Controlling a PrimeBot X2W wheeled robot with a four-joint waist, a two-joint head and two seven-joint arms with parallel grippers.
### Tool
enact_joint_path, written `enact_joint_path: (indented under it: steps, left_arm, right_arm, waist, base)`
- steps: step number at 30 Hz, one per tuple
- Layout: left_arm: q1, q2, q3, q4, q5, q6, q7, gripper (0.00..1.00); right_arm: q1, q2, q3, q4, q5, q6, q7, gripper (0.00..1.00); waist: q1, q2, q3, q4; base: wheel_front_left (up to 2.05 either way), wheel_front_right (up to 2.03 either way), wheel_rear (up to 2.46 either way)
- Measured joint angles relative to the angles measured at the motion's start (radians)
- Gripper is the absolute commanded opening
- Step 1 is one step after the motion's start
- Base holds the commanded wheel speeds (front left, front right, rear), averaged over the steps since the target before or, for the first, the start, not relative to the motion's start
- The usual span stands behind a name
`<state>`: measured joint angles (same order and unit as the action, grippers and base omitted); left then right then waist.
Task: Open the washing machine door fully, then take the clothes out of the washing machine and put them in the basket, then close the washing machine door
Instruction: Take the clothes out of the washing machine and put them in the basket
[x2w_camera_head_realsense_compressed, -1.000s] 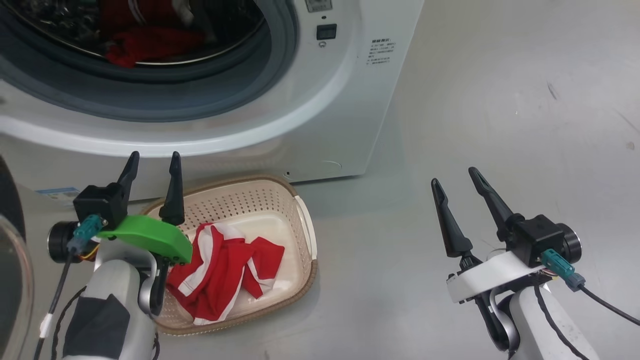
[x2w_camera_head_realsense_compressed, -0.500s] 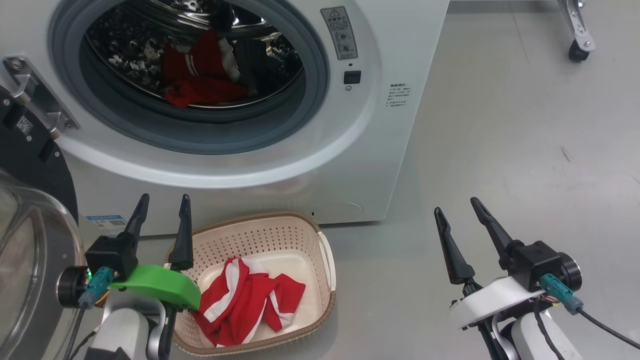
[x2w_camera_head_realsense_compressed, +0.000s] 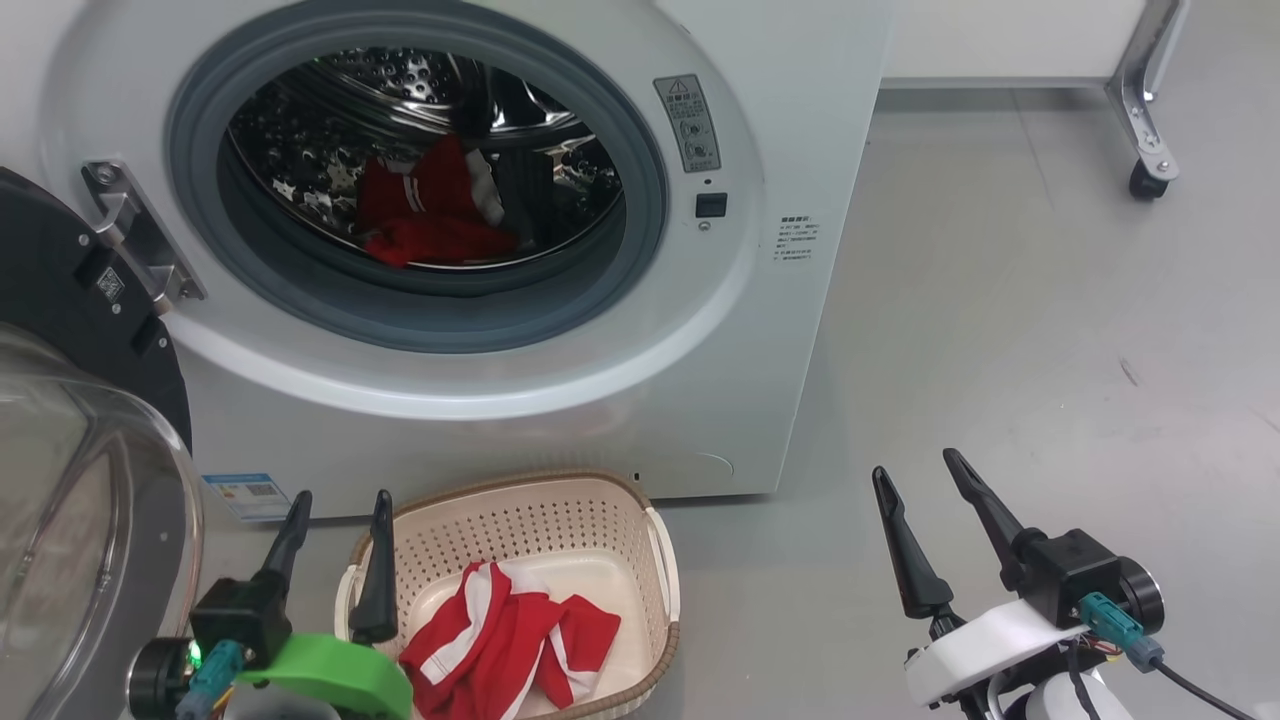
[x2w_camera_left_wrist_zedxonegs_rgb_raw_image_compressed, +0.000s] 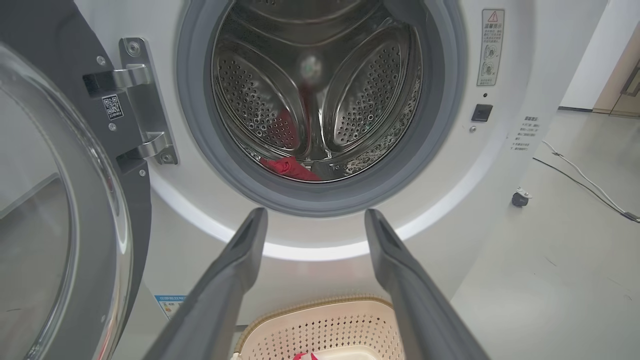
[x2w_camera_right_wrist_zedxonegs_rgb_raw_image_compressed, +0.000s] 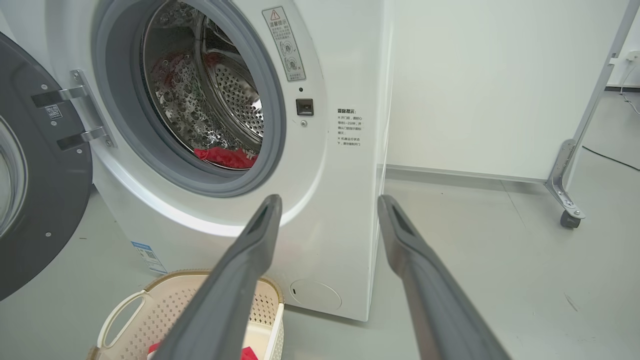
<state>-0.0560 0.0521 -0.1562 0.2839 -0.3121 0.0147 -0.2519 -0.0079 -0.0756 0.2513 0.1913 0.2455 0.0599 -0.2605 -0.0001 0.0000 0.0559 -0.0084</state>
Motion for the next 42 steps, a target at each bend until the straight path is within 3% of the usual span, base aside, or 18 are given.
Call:
enact_joint_path:
  steps: [29, 42]
  left_arm:
    - [0.126, 0.001, -0.01, -0.196, 0.0, 0.042, 0.067, 1.0]
    - [0.132, 0.004, -0.009, -0.253, 0.014, 0.052, 0.105, 1.0]
  right_arm:
    - [0.038, 0.004, -0.001, -0.033, 0.0, -0.001, 0.0, 1.0]
    - [0.037, 0.004, 0.001, -0.069, 0.0, -0.001, 0.0, 1.0]
  waist:
    - [0.0, 0.0, -0.01, -0.018]
    - [0.0, 0.0, 0.046, -0.019]
  base:
    - [0.0, 0.0, 0.0]
    - [0.0, 0.0, 0.0]
